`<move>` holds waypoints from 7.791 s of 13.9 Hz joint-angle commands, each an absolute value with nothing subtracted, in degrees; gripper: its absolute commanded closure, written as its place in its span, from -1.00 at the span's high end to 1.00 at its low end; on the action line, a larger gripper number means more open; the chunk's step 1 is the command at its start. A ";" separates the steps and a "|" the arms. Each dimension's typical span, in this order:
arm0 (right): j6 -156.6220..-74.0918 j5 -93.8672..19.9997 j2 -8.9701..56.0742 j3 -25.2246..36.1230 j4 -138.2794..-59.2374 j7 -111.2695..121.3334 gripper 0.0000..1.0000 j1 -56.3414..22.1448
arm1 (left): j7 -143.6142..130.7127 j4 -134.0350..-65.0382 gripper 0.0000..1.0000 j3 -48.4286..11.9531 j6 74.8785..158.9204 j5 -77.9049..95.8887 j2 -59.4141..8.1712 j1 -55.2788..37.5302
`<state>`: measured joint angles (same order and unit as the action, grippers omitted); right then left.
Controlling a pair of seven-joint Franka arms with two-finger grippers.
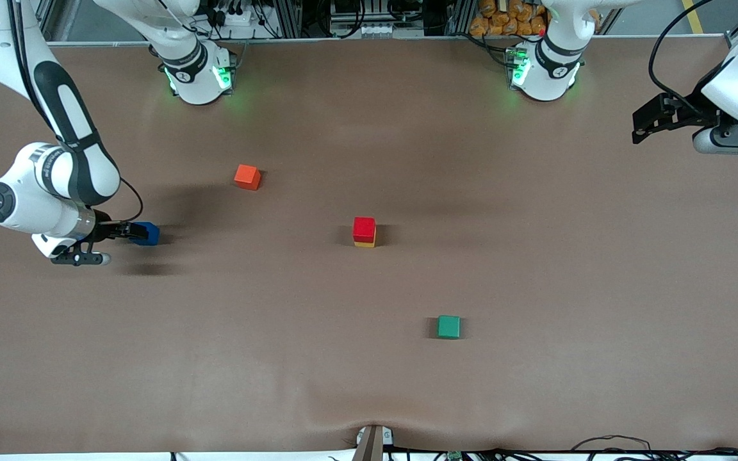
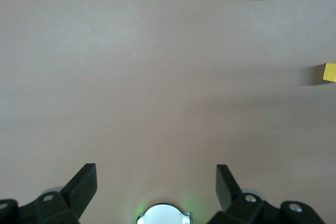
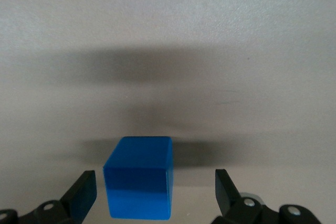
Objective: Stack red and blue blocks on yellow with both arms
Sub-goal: 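Lower the open right gripper over the blue cube, then close the right gripper on the blue cube and lift it, then carry the blue cube with the right gripper above the red cube, then lower the blue cube onto the red cube with the right gripper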
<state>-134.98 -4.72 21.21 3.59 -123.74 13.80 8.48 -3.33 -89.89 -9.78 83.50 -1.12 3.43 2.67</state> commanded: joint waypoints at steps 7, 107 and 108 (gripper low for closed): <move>-137.89 -5.62 20.65 3.69 -126.29 14.06 1.00 8.17 | -3.25 -90.44 1.00 -10.37 83.06 -1.32 4.75 3.34; -108.99 -10.37 44.91 3.52 -69.61 -39.46 1.00 -44.12 | -1.15 -90.88 1.00 -10.02 80.68 -2.11 6.15 6.24; -108.81 -10.37 44.74 3.52 -69.52 -39.38 1.00 -43.86 | -1.14 -90.70 1.00 -10.02 80.68 -2.11 6.07 6.24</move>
